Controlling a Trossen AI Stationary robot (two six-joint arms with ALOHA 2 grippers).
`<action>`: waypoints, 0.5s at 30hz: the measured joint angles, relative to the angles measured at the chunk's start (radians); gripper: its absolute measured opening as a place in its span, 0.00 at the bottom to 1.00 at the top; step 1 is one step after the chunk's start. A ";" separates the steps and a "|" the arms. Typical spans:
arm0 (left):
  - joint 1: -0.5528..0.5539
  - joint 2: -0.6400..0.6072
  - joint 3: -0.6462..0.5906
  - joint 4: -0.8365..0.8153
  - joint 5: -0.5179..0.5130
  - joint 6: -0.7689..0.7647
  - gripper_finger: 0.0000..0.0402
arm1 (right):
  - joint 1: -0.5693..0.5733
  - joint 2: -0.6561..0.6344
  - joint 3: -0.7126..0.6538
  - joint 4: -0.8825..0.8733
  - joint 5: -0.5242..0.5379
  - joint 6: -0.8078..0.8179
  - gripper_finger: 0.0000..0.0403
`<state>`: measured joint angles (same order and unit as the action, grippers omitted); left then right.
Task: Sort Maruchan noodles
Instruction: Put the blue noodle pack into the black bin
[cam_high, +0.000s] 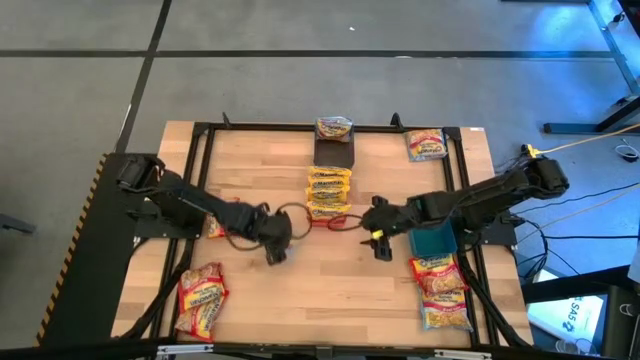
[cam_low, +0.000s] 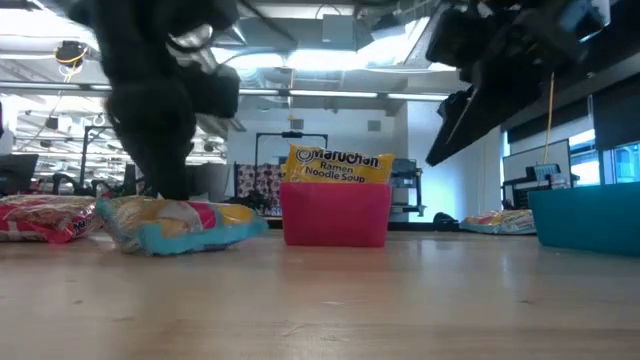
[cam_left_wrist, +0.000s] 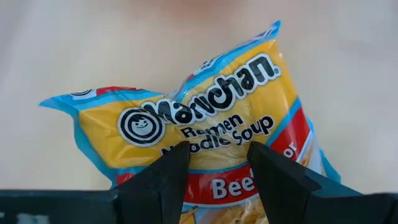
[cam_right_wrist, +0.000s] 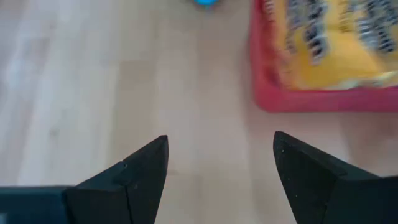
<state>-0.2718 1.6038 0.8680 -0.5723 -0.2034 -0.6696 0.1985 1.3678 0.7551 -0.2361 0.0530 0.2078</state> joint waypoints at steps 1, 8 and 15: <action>-0.025 0.001 -0.001 0.034 0.003 0.001 0.42 | 0.018 0.000 0.000 0.001 0.000 0.026 0.64; -0.165 0.018 -0.003 0.230 -0.013 0.002 0.42 | 0.134 0.007 0.000 0.008 0.041 0.184 0.64; -0.208 0.101 -0.001 0.459 -0.058 0.053 0.42 | 0.202 0.048 0.000 0.091 0.048 0.318 0.64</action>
<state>-0.4800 1.7044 0.8666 -0.1134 -0.2611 -0.6170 0.4005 1.4153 0.7555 -0.1456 0.1015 0.5260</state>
